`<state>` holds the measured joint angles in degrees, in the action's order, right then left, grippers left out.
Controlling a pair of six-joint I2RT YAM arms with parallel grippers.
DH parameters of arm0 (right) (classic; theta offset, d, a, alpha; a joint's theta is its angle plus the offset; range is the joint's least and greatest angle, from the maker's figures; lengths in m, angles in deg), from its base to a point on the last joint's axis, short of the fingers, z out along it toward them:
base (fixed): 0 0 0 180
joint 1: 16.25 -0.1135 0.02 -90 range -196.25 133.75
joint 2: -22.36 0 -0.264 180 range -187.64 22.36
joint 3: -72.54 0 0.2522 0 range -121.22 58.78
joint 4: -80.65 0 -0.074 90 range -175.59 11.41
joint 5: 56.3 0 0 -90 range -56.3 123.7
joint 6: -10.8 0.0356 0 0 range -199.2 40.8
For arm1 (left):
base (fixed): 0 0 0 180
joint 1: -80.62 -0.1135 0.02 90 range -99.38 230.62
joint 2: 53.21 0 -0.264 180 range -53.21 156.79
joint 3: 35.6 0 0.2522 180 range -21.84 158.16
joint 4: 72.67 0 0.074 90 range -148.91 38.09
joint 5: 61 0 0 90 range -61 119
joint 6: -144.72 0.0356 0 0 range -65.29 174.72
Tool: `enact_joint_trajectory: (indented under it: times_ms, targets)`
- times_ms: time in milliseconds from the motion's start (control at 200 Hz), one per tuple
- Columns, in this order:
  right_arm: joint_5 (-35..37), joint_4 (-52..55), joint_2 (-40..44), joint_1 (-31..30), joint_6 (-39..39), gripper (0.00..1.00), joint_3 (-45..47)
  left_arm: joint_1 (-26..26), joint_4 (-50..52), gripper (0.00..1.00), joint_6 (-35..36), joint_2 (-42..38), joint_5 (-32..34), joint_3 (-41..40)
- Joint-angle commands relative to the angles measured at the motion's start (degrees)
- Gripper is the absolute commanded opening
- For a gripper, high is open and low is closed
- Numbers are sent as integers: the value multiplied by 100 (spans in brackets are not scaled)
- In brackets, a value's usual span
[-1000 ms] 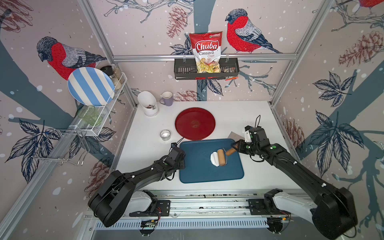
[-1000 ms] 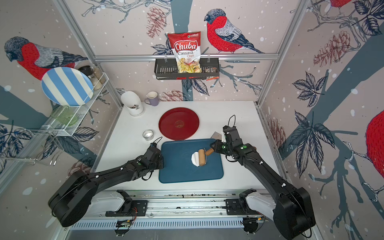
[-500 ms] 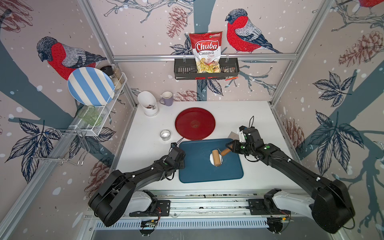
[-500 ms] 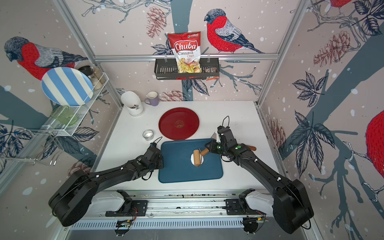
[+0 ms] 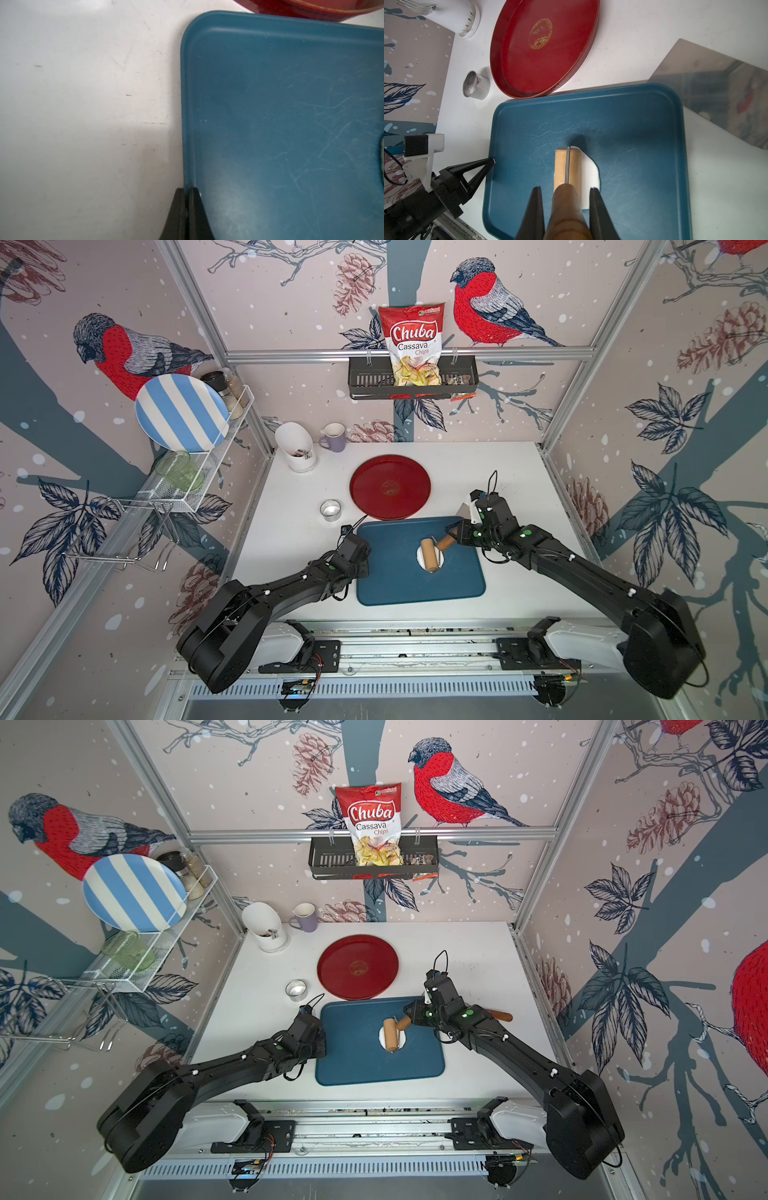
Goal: Roll out the dumpling wrappers from the dough
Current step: Flatten out the dough on the work surface.
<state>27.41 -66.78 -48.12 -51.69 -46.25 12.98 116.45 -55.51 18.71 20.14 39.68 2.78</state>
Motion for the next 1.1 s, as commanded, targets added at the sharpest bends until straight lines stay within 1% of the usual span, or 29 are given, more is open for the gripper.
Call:
enact_joint_trajectory:
  times_ms: [0, 80, 120, 205, 270, 290, 385, 470, 660, 835, 1090]
  targets:
    - [-255, 971, -105, -175, -159, 0, 9, 11, 258, 0, 50, 31, -400, -10]
    - [-181, 1040, -107, -267, -208, 0, -84, 11, 269, 0, 51, 31, -389, -10]
    - [-173, 1072, -257, -294, -235, 0, -133, 11, 268, 0, 54, 31, -389, -12]
    - [-40, 1141, -224, -259, -246, 0, -229, 8, 284, 0, 48, 23, -366, -21]
    - [-43, 1159, -158, 19, -216, 0, -275, 11, 293, 0, 33, 14, -346, -20]
    - [-109, 1127, 34, 141, -195, 0, -267, 9, 297, 0, 38, 14, -344, -19]
    - [-493, 876, 430, 716, -166, 0, -180, 10, 305, 0, 25, 9, -330, -20]
    - [-601, 852, 620, 918, -226, 0, -289, 11, 311, 0, 17, 29, -302, -10]
    - [-842, 826, 617, 963, -253, 0, -290, 11, 311, 0, 30, 31, -320, -11]
    - [-953, 661, 559, 902, -224, 0, 0, 11, 293, 0, 34, 31, -332, -17]
    - [-666, 631, 518, 708, -307, 0, 362, 11, 275, 0, 47, 66, -365, 3]
